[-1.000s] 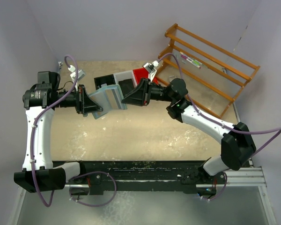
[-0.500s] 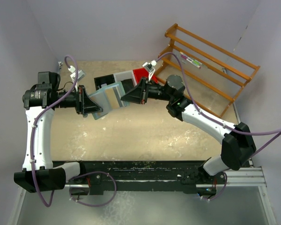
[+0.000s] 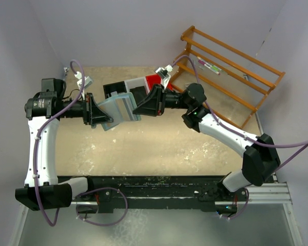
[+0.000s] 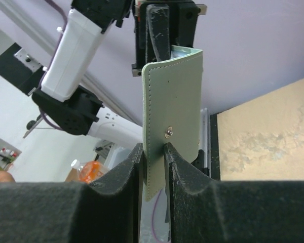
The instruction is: Take the credit cards out of the card holder
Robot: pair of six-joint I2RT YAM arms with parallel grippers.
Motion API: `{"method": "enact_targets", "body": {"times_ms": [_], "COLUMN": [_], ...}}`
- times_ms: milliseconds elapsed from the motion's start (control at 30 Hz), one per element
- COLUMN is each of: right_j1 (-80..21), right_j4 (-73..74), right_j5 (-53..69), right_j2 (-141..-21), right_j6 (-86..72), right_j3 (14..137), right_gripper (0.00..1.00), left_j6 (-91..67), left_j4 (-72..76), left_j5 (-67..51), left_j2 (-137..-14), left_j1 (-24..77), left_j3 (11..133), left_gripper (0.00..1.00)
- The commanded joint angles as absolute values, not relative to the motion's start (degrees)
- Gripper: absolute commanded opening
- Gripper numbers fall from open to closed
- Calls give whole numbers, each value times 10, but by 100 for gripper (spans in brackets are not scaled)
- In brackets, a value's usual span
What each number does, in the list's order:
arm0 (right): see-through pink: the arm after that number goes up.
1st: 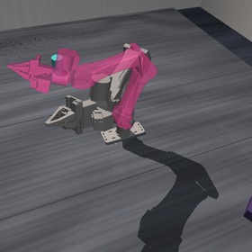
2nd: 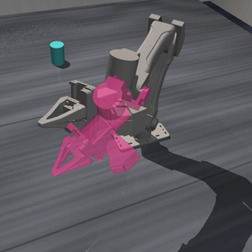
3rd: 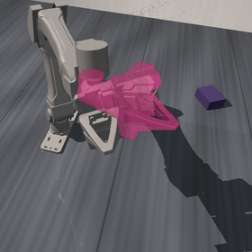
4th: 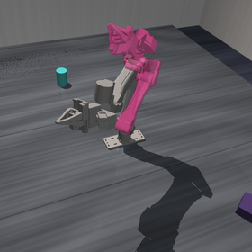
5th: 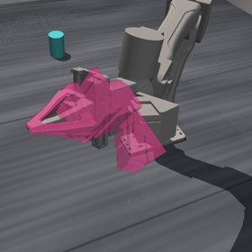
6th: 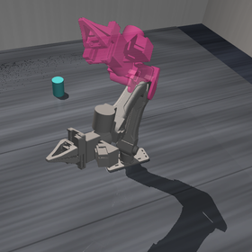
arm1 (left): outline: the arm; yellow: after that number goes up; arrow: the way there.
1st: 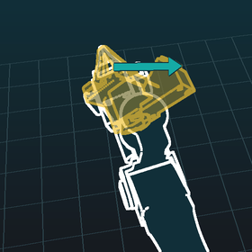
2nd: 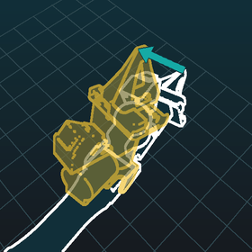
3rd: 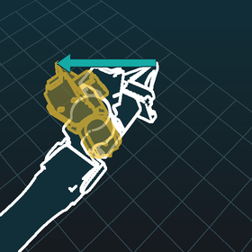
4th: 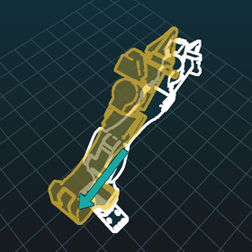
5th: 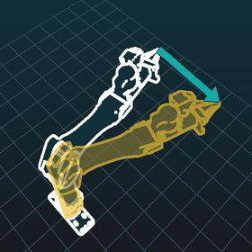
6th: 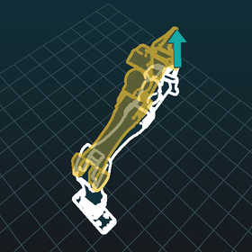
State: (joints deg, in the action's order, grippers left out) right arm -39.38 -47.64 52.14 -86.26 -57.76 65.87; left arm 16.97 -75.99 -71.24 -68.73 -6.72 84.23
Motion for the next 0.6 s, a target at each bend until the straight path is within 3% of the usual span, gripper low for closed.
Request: {"method": "enact_targets", "body": {"times_ms": [0,267,433,567], "right_j1": [-395,-396,-398,-404], "right_j4": [-567,-467,-305,-258], "right_j5": [552,508,425,393], "right_j2": [-864,-860,-840,-837], "right_j6": [-629,-565,-450,-412], "right_j3": [681,697,722,729], "right_gripper": [22,17,21,22], "left_j6": [173,175,176,175], "left_j4": [-753,-757,-758,-759], "left_j5": [-738,-741,-747,-751], "left_j2": [-681,-681,-682,-683], "left_j1": [-70,-70,-70,-70], "left_j3": [868,871,876,876], "left_gripper": [0,0,0,0]}}
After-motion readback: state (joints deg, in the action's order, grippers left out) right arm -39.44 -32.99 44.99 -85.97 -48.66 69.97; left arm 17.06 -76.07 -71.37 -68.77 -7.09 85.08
